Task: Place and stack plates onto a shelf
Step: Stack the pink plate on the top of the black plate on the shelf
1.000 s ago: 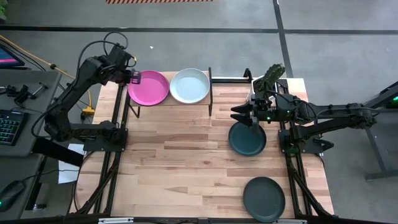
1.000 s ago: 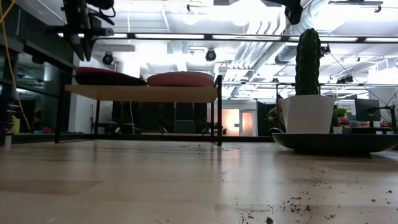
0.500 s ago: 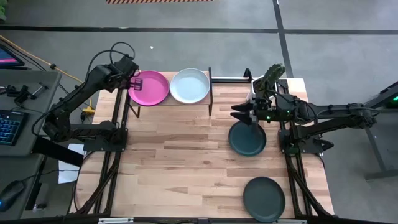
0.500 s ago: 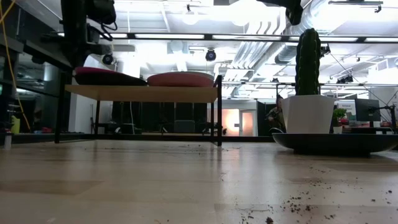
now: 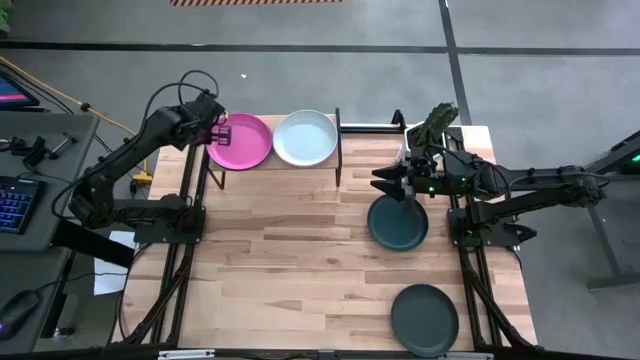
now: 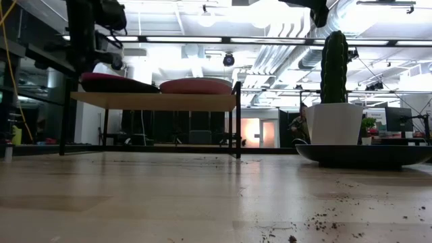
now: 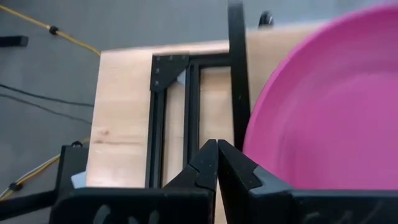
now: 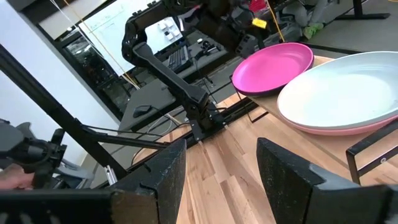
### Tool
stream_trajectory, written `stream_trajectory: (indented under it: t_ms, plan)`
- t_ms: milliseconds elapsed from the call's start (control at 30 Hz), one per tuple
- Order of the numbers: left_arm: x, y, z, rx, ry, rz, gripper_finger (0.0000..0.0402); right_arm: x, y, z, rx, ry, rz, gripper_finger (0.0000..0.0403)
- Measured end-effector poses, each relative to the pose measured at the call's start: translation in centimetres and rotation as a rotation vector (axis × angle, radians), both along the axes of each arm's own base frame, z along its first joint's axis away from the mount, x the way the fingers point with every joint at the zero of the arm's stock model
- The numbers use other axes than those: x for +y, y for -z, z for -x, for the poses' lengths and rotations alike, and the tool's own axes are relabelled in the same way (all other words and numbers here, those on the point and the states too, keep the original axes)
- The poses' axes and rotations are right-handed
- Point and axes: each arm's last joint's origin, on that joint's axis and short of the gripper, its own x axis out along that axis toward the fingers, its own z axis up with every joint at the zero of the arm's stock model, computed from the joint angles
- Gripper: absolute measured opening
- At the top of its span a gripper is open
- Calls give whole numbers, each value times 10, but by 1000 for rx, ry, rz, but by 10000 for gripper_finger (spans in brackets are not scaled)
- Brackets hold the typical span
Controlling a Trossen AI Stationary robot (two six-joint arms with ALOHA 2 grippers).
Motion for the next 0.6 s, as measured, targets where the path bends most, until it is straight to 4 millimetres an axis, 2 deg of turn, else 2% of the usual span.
stream_trajectory:
  t_ms: [167, 600]
  plan:
    - [-2, 14, 0, 23, -3, 31, 0, 0, 0, 0, 0, 0, 0, 179]
    - [-1, 11, -6, 8, -6, -51, 0, 0, 0, 0, -1, 0, -7, 179]
